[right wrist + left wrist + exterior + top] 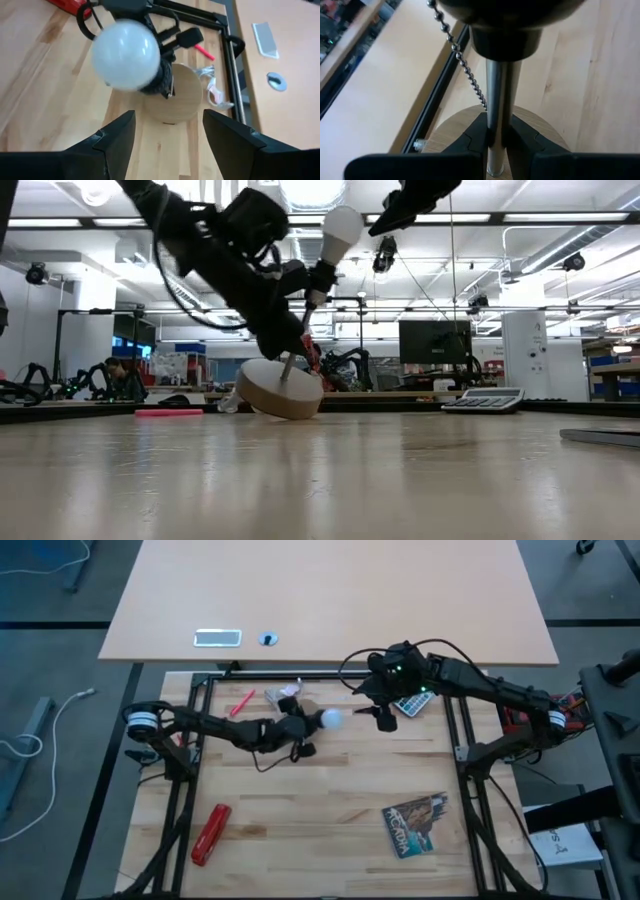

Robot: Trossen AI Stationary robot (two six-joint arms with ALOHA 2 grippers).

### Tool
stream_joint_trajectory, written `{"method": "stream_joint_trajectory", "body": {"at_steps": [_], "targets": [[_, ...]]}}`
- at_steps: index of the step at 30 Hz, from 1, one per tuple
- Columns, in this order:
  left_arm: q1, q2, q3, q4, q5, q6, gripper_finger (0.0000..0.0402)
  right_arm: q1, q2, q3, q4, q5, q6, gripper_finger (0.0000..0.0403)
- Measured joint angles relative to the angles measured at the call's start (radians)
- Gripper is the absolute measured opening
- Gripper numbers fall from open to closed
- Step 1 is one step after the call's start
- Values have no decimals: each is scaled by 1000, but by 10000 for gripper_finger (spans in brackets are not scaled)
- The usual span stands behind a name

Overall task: Screw lightbulb
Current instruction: Remove the lightbulb from the lamp

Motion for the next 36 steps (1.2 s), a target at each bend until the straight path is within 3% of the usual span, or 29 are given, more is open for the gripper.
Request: {"method": "stream_joint_trajectory", "body": {"at_steps": [4,8,15,20,36], "targets": [[0,37,109,-174,-7,-53,36,11,5,16,-10,0,-40,240],[0,76,175,-235,-24,-66,36,39,5,17,-14,-2,-52,253],[-1,92,193,-229,-22,-69,36,74,5,26,-59,11,-77,279],[-1,92,193,-226,-18,-73,36,83,8,26,-65,118,-91,296],[-1,93,193,-217,-13,-86,36,122,34,25,-62,131,-83,319]]}}
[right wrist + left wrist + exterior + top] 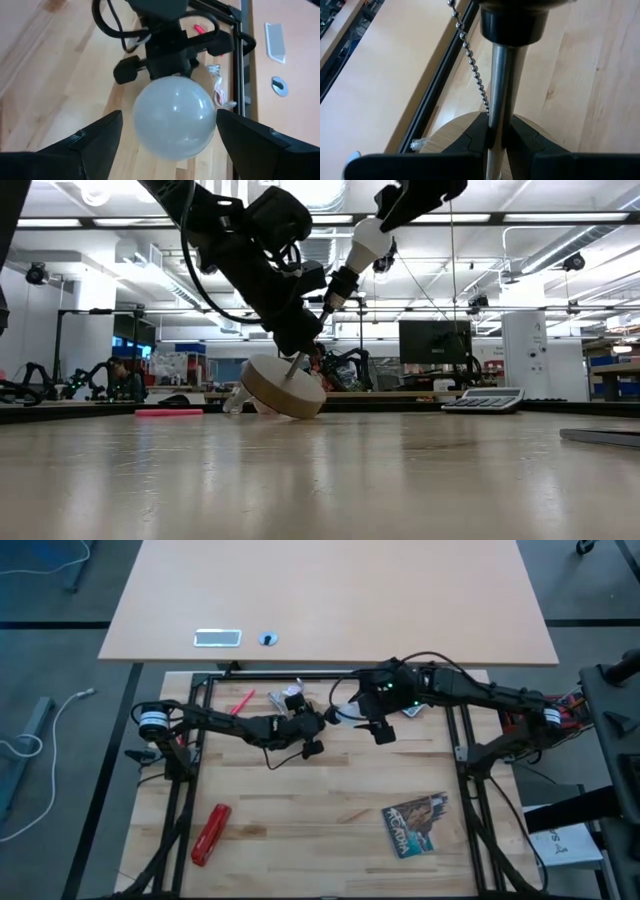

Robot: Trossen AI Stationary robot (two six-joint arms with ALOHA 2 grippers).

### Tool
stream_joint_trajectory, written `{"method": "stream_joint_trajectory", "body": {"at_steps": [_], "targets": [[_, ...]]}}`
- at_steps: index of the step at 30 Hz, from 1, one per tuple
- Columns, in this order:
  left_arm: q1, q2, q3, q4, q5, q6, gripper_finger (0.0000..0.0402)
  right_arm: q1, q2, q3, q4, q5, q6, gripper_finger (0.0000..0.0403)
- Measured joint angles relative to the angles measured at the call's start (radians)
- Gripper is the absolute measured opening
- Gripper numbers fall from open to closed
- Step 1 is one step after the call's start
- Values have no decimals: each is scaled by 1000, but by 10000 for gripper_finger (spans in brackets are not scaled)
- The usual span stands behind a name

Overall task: Screw lightbulb
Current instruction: Remove the lightbulb from the lamp

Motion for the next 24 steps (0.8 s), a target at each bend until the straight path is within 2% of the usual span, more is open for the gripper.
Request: {"method": "stream_joint_trajectory", "body": {"at_steps": [6,24], "targets": [[0,0,0,1,1,-9,36,4,43,0,-2,50,0,310],[-1,0,-5,9,0,-14,36,6,106,0,57,86,37,275]]}}
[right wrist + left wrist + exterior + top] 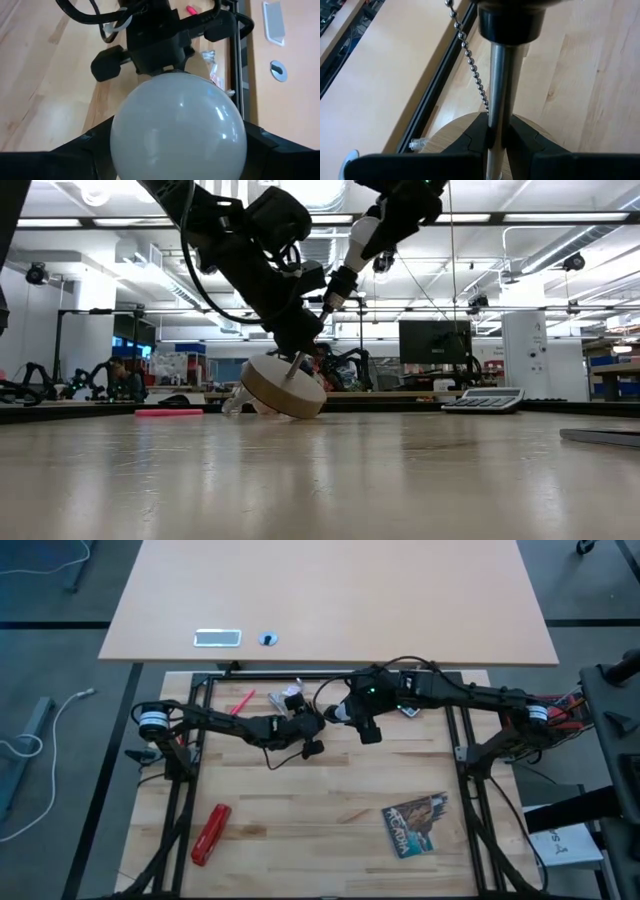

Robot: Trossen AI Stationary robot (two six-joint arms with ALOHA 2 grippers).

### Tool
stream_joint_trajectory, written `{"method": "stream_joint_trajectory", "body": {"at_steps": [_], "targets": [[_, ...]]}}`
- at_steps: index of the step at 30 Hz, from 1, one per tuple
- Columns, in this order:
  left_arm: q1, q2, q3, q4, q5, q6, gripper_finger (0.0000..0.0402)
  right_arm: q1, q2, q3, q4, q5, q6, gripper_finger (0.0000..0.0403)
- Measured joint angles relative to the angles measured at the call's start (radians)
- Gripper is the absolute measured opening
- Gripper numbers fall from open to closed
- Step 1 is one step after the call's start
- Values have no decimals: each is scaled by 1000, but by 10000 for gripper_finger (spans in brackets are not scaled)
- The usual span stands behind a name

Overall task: Screw lightbulb
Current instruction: Remove the lightbulb from the lamp

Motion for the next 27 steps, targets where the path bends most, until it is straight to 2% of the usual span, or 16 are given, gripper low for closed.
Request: {"method": "stream_joint_trajectory", "body": {"at_steps": [15,19,27], "targets": [[-1,0,-1,0,2,1,36,0,0,0,11,15,38,258],[-6,-1,-1,2,46,25,36,0,0,2,2,13,-5,247],[-11,-4,-1,2,147,44,36,2,-5,3,-14,3,-129,250]]}}
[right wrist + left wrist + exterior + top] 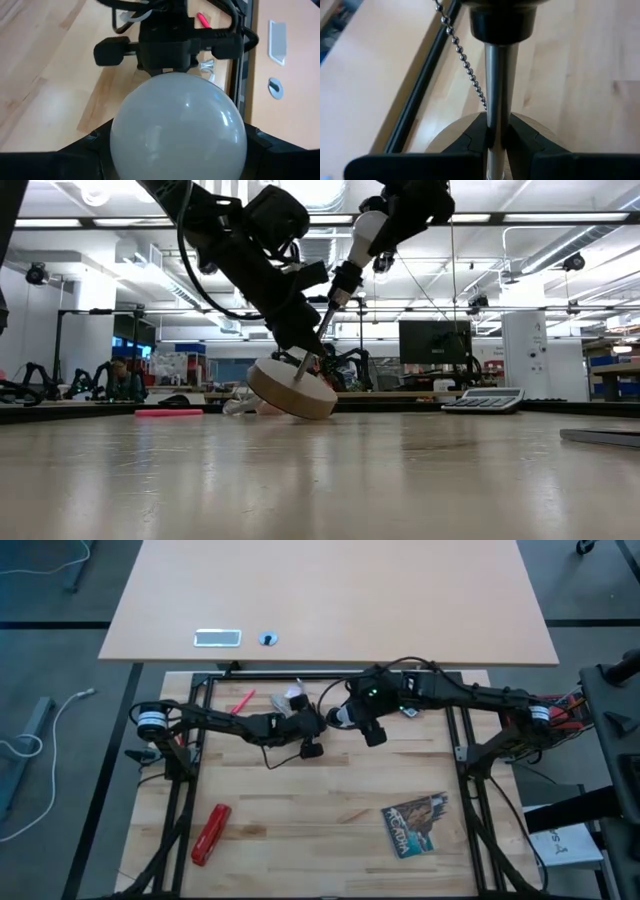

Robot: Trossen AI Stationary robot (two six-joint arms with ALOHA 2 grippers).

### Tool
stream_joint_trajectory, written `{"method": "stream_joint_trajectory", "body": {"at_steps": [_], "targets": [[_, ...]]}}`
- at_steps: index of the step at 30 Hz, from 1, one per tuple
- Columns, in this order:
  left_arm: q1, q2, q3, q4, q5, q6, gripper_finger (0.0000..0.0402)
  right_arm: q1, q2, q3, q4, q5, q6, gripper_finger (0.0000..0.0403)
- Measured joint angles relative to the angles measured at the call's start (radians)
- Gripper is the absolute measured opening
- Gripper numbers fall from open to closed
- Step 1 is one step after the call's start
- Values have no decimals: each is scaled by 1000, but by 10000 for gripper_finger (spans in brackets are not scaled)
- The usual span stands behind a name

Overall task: Screw lightbulb
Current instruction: Remove the lightbulb from the lamp

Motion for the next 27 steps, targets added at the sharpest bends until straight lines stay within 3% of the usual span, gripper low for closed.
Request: {"method": "stream_joint_trajectory", "body": {"at_steps": [12,17,23,27], "targets": [[-3,0,0,13,96,45,36,19,-17,0,-46,3,-192,250],[-4,1,-14,35,101,59,36,27,-21,0,-52,10,-214,250],[-4,2,-56,142,176,83,36,28,-34,-1,-72,2,-224,250],[-5,2,-72,218,119,59,46,28,-36,-1,-68,5,-171,248]]}}
